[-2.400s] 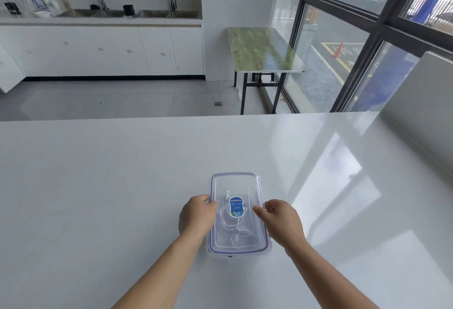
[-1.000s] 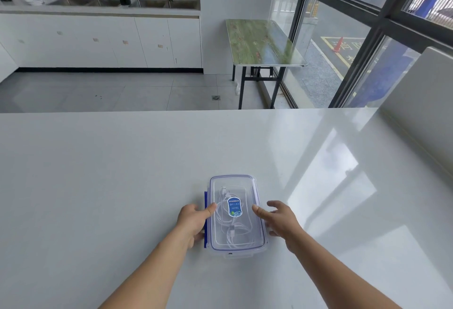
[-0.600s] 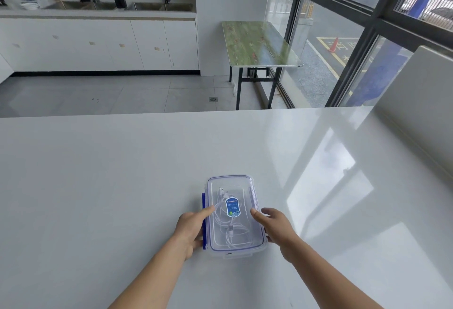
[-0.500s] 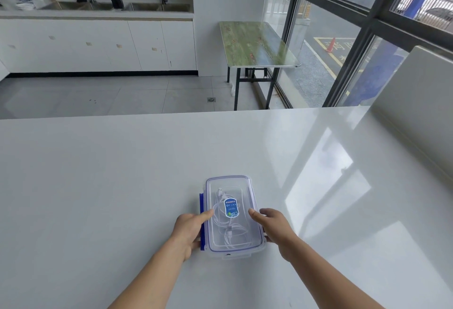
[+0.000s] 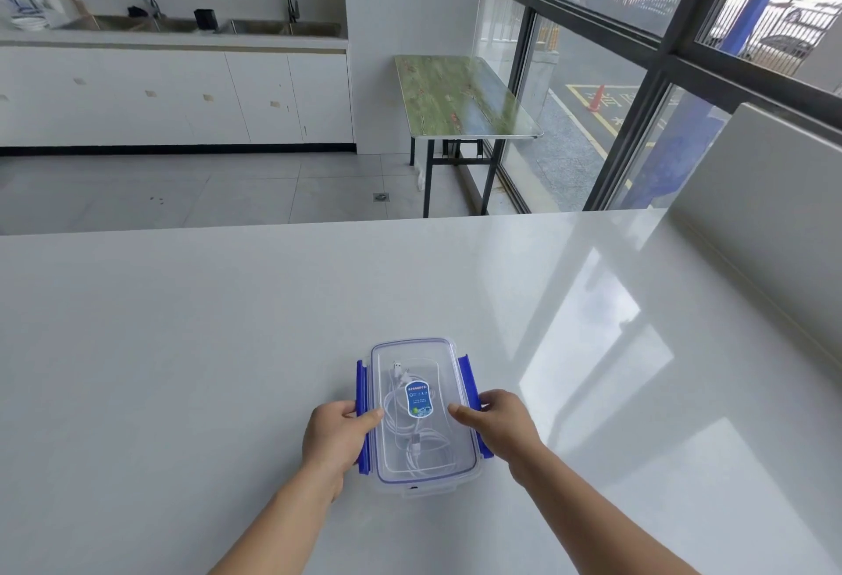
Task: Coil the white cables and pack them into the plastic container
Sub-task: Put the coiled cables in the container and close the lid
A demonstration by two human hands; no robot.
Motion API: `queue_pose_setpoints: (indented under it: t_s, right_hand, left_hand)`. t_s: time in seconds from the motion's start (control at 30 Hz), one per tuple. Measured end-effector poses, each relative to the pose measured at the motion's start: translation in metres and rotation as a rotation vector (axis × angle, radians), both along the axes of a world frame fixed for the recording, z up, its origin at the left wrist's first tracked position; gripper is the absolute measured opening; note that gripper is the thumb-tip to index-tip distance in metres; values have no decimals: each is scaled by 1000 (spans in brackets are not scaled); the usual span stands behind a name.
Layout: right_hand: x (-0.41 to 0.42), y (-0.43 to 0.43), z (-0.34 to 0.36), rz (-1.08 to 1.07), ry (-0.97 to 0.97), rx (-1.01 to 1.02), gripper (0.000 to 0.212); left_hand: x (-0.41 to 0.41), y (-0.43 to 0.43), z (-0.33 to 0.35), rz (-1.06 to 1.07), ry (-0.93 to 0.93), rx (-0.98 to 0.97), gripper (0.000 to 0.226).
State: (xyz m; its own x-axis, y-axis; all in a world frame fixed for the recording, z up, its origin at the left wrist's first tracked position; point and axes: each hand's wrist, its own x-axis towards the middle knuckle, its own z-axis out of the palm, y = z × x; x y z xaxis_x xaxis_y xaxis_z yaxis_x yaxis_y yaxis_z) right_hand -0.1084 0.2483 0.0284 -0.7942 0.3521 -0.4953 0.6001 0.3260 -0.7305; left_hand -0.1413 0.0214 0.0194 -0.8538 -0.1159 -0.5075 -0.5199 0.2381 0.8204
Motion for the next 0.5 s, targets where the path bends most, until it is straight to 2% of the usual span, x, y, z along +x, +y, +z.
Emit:
queue_pose_setpoints:
  t_s: [0.13, 0.23, 0.37, 0.5]
  right_hand:
    - [-1, -8, 9, 35, 50, 190, 46]
    - [-1, -11, 12, 72, 49, 226, 45]
    - [1, -8, 12, 132, 40, 234, 45]
    - [2, -7, 10, 195, 58, 337, 32]
  left_hand:
    - [3, 6, 2, -93, 116, -218, 12]
    - [6, 10, 4, -158, 163, -390, 20]
    - [8, 11, 5, -218, 190, -467, 28]
    - [11, 12, 3, -276, 248, -515, 21]
